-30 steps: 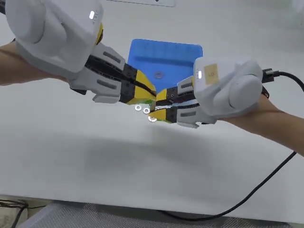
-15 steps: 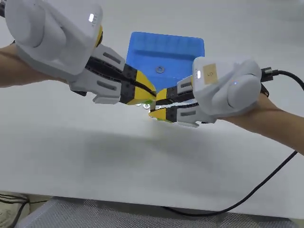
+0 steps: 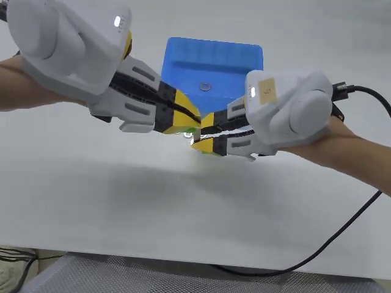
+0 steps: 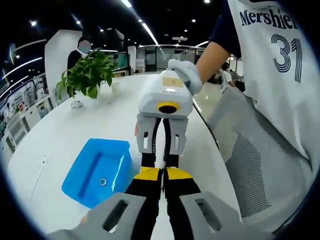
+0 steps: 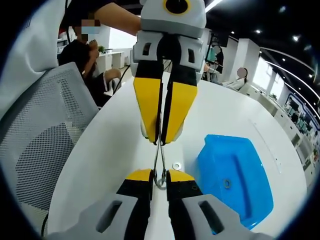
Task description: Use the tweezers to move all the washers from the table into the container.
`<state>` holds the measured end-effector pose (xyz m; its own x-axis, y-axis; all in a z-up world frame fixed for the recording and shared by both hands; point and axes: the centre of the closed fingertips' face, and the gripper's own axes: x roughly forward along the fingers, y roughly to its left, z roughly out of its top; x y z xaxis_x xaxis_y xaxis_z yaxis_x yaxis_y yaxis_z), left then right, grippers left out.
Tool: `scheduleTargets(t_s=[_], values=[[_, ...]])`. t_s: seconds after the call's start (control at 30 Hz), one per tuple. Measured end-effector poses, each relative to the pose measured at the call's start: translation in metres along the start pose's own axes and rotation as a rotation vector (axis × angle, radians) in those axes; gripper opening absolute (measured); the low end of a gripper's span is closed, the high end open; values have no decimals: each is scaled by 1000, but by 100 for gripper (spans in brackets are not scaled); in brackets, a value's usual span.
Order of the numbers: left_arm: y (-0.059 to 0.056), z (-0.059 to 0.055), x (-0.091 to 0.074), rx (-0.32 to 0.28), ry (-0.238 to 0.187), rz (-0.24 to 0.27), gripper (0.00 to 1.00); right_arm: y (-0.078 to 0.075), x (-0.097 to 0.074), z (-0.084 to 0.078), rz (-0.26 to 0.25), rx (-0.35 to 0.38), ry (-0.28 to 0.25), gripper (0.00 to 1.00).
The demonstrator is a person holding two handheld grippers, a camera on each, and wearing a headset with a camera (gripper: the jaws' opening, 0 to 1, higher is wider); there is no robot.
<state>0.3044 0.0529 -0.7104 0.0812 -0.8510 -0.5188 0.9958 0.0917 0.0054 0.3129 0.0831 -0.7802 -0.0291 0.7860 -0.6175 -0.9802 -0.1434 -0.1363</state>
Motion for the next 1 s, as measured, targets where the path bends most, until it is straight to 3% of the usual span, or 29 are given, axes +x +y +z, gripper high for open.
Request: scheduleTargets(t_s=[0.5, 0.67, 1.0], values=[[4, -1, 1, -24, 0, 5, 5, 0, -1, 0, 12, 29, 3, 9], [2, 0, 0, -64, -5, 5, 6, 1, 1, 0, 16, 21, 12, 9], [3, 12, -13, -85, -22, 14, 6, 1, -7, 15, 10, 10, -10, 9]])
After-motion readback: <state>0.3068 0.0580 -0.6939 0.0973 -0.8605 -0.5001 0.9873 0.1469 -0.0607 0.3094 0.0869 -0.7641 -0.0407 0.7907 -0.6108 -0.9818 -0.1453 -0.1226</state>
